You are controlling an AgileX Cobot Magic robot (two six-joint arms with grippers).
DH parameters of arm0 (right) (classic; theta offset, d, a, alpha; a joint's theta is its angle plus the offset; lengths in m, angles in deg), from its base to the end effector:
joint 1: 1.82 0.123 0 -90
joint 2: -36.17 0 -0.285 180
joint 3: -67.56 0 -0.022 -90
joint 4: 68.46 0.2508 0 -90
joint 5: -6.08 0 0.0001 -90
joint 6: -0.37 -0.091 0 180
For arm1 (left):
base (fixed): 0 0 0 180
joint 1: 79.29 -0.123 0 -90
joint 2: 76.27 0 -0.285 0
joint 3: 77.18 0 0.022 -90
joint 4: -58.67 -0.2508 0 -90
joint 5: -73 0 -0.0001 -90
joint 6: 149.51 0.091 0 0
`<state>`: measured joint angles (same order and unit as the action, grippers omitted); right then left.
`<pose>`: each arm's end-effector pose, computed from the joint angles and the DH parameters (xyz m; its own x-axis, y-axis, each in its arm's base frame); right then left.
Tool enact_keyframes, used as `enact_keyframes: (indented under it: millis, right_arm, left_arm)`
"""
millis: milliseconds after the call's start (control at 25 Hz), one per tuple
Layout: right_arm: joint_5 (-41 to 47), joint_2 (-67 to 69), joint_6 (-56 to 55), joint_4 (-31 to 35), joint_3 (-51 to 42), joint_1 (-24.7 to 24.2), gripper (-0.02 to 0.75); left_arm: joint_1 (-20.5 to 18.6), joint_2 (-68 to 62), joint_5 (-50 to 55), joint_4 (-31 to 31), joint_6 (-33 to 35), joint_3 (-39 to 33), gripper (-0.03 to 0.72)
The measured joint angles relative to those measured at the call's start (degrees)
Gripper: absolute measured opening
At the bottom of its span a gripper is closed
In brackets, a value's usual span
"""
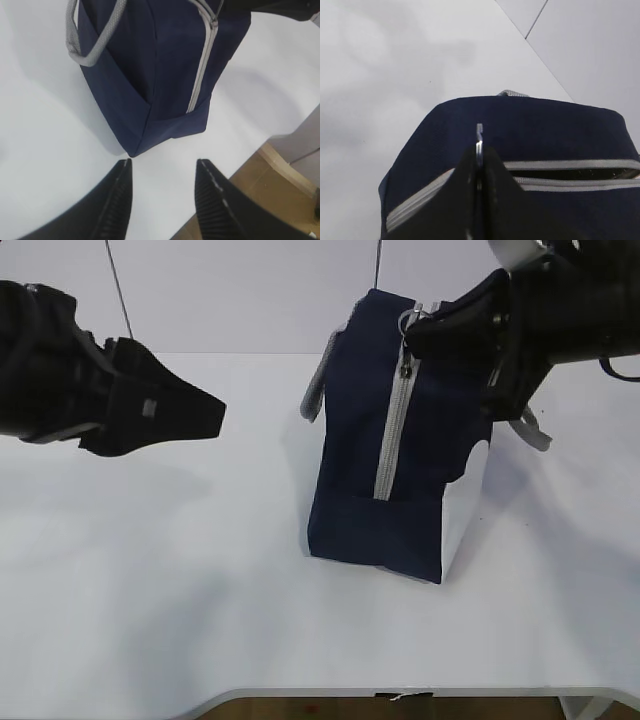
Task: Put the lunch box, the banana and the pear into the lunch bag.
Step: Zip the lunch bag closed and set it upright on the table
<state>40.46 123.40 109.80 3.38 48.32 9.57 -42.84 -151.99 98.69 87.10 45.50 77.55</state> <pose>0.2848 0.1073 0.3210 0.0609 -0.5537 -0.8305 -0.7815 0.4912 -0.3848 0.1931 -0.1660 0.3232 -0.5778 0.1947 -0.7926 0.6203 0.7360 -0.2713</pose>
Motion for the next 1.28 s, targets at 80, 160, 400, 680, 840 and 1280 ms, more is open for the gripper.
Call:
enact_keyframes:
  millis: [80, 160, 400, 680, 840, 1280]
  right_arm:
    - [0.14, 0.25, -0.41, -0.1, 0.9, 0.0, 0.006]
    - [0.24, 0.34, -0.8, -0.28, 1.82, 0.0, 0.006]
    - [-0.7, 1.65, -1.25, -0.35, 2.61, 0.0, 0.006]
    - [-1.62, 1.96, -1.43, -0.5, 5.48, 0.0, 0.006]
    - [-2.34, 2.22, -1.7, -0.58, 7.52, 0.0, 0.006]
    - [-3.86, 8.24, -3.56, 0.05, 7.81, 0.0, 0.006]
  left_arm:
    - [0.0, 0.0, -1.06, 0.23, 0.0, 0.0, 0.317]
    - [0.0, -0.12, -1.92, 0.23, 0.0, 0.0, 0.317]
    - [0.0, -1.83, -3.59, 0.74, 0.0, 0.0, 0.317]
    - [0.0, -2.86, -5.11, 1.04, 0.0, 0.0, 0.317]
    - [0.0, -3.11, -6.34, 1.29, 0.0, 0.0, 0.317]
    - [0.0, -3.82, -8.5, 1.5, 0.0, 0.0, 0.317]
